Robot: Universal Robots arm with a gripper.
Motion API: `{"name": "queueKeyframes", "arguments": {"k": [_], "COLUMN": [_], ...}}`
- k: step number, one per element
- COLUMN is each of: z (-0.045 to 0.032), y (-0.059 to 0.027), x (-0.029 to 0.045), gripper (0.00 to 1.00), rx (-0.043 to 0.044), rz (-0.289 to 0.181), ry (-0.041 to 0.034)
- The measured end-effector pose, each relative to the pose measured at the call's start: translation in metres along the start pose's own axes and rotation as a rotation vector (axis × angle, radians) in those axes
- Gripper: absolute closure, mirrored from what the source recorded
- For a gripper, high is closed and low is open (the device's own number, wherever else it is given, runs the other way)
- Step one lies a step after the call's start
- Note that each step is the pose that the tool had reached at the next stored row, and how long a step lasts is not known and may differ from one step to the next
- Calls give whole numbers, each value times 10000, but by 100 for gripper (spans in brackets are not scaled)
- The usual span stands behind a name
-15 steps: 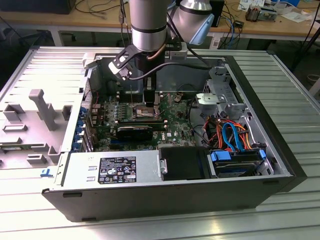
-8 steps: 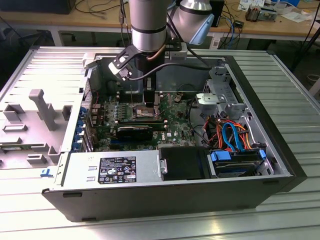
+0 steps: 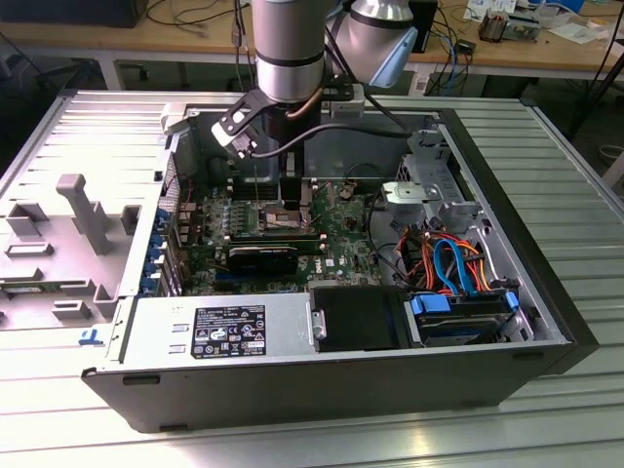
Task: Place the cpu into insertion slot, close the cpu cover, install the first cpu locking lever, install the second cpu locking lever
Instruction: 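Place the cpu into insertion slot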
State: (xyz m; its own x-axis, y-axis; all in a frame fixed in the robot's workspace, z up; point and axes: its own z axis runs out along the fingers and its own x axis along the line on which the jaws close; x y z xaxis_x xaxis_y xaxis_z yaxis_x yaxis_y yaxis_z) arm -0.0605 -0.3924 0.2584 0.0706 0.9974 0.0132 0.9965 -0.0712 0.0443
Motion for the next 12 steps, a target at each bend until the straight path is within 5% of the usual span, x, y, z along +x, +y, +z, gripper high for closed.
{"name": "queueKeyframes", "arguments": {"k": [12], "z": [41], "y": [-5], "x": [-1], "gripper": [45], "rx": [0], "rz": [0], "ry": [0]}}
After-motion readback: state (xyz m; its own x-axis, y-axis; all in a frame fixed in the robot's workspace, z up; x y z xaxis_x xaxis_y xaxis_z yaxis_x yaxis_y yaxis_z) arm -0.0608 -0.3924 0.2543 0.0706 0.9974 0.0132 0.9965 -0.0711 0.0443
